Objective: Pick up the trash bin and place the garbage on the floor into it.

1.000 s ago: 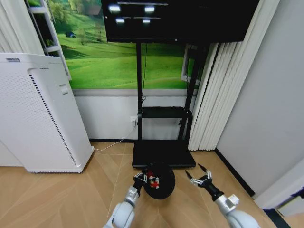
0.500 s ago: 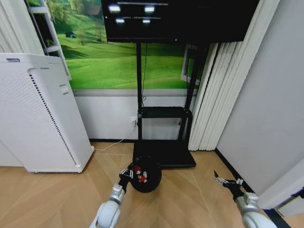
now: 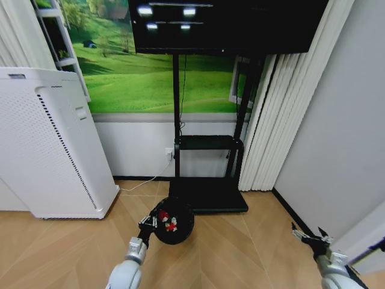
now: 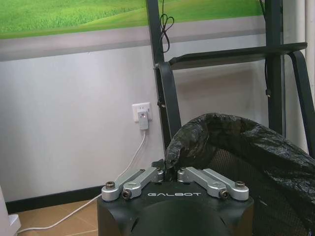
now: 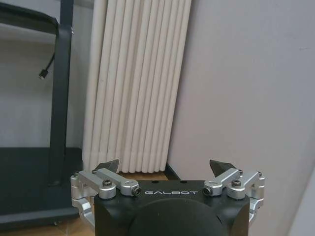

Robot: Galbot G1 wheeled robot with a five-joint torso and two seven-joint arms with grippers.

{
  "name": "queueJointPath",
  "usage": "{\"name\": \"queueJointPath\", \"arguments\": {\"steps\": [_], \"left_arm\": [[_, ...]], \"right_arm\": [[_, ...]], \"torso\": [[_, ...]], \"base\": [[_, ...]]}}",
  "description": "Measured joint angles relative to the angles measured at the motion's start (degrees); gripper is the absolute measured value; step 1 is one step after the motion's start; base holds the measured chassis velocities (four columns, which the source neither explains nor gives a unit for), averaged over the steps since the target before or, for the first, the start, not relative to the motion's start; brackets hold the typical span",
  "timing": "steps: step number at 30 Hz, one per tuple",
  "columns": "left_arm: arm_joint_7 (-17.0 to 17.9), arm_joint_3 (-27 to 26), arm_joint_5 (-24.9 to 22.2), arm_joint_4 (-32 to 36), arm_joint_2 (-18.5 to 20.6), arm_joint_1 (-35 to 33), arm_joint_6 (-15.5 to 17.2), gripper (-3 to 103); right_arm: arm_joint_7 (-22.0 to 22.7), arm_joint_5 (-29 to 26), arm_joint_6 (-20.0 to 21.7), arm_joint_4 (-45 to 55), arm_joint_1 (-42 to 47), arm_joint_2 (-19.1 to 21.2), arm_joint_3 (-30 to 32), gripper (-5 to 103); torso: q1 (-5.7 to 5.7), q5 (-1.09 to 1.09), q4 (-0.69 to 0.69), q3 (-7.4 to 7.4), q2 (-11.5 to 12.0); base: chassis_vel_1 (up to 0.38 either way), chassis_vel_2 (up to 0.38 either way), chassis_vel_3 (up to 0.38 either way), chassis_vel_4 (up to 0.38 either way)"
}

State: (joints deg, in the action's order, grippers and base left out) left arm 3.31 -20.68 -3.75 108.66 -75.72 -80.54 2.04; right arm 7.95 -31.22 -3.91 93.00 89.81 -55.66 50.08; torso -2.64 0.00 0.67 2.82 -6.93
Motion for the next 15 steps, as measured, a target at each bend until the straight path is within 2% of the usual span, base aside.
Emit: {"name": "queueJointPath", "arguments": {"steps": [6,15], "left_arm": [[0.0,-0.1,0.2,0.0,-0.3,-0.6,-0.4,7],[-0.1,-0.4,0.3,0.0,-0.3,-0.6,-0.5,7]], "right_arm": [[-2.4,0.0,-1.3,0.8,0.2,-0.3,0.3,100],[-2.7,0.1,-1.4,0.6,0.2,-0.3,0.3,100]], "torso": [[0.0,0.0,0.0,0.0,0.0],[0.0,0.0,0.0,0.0,0.0]], "base": [[0.0,0.0,0.0,0.0],[0.0,0.0,0.0,0.0]]}}
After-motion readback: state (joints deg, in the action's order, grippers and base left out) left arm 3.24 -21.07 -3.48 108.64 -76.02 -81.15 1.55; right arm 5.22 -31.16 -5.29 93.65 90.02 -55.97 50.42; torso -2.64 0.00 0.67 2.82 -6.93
